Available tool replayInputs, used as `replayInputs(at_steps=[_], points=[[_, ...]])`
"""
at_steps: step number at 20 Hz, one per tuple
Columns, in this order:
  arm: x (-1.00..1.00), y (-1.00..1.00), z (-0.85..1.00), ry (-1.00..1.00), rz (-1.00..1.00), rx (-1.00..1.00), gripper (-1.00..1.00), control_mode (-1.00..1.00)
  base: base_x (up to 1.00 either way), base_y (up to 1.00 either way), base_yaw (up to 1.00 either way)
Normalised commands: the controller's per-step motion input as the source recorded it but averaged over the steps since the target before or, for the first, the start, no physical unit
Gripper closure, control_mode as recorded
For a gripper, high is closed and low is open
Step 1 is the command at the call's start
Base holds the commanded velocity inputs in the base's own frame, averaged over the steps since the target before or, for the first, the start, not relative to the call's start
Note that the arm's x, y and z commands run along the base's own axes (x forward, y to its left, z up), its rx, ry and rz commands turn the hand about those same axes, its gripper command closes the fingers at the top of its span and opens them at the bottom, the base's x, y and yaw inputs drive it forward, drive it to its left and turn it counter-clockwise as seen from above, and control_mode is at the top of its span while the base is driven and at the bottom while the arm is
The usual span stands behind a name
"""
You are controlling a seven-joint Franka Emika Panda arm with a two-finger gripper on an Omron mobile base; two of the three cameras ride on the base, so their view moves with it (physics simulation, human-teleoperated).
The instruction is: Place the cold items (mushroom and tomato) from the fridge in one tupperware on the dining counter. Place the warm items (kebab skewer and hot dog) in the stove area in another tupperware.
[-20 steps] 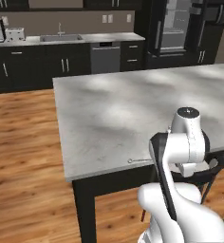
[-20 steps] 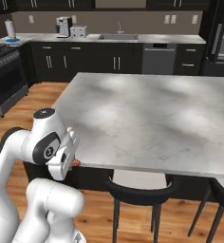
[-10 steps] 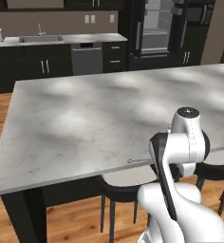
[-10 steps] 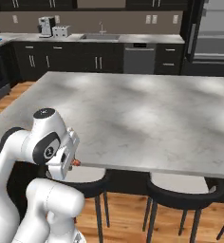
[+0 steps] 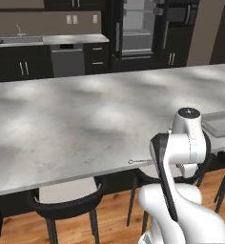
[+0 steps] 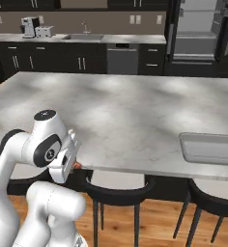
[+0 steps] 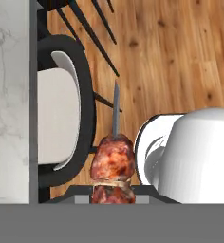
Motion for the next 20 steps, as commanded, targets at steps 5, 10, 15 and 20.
replayInputs(at_steps=[5, 10, 15, 20], points=[[0.00, 0.00, 0.00, 0.00, 0.00, 0.00, 1.00, 1.00, 0.09, -1.00, 0.00], [0.00, 0.00, 0.00, 0.00, 0.00, 0.00, 1.00, 1.00, 0.19, -1.00, 0.01], [0.00, 0.00, 0.00, 0.00, 0.00, 0.00, 1.00, 1.00, 0.18, -1.00, 0.01], [0.00, 0.00, 0.00, 0.00, 0.00, 0.00, 1.00, 1.00, 0.22, -1.00, 0.02]])
